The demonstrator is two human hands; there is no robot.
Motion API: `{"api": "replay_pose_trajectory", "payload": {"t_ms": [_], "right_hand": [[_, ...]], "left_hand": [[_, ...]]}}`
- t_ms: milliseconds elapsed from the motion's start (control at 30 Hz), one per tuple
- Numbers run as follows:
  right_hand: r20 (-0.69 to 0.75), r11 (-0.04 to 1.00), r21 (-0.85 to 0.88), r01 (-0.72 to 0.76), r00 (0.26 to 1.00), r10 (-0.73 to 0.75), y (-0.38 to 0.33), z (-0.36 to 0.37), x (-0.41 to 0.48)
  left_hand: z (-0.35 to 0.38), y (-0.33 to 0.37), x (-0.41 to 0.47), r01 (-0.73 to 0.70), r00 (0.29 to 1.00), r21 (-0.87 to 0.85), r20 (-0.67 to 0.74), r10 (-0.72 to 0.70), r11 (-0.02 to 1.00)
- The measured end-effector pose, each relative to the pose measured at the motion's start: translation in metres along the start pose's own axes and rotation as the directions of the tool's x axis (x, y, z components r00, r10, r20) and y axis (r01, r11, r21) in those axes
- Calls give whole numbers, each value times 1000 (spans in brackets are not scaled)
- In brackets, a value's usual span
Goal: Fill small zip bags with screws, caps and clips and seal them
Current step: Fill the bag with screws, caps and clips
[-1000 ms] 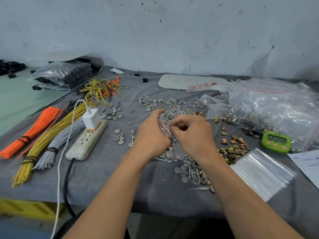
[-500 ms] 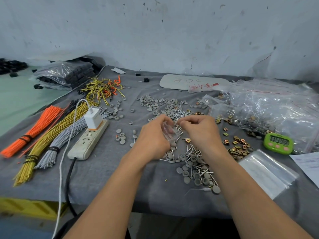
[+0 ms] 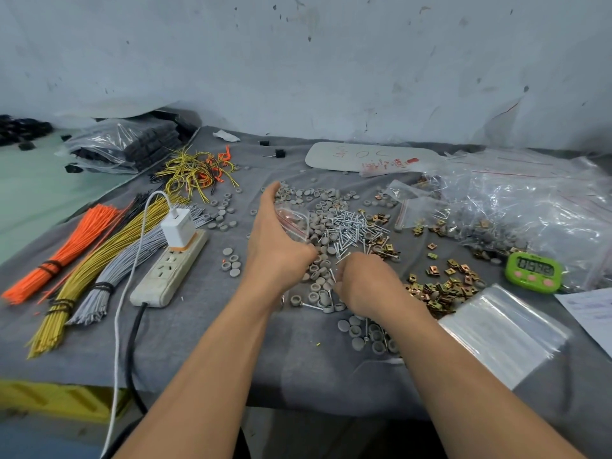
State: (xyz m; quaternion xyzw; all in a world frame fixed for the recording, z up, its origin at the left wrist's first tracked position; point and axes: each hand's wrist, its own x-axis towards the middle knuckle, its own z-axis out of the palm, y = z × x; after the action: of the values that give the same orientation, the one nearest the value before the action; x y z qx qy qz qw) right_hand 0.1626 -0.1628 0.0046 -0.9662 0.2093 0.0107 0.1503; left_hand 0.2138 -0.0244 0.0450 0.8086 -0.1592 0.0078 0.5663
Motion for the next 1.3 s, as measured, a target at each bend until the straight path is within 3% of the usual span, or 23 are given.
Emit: {"api": "replay_pose_trajectory", "payload": {"t_ms": [133,233,533,933,1200,1300], "right_hand": [[-39,996,64,61,998,-58,-2,2,-2],[-60,997,61,49,997,-45,-5,3,-3],[-72,998,-67,8,997,-13,1,-1,-5],[-140,987,-90,-131,983,117,-2,-1,-3],[-94,975,-172,-141,988,126,1,-6,8],[-152,976,-160,-146,981,122,3,-8,5]], "left_hand": [[3,0,1,-75,996,193,-23,81,978],[8,-2,3,-46,999,255,-4,48,966],[12,-6,4,61,995,136,65,-70,989],[10,-6,0,48,987,120,148,-66,992],[8,-7,1,36,988,133,147,-56,991],[6,-8,1,28,988,143,143,-48,989]]}}
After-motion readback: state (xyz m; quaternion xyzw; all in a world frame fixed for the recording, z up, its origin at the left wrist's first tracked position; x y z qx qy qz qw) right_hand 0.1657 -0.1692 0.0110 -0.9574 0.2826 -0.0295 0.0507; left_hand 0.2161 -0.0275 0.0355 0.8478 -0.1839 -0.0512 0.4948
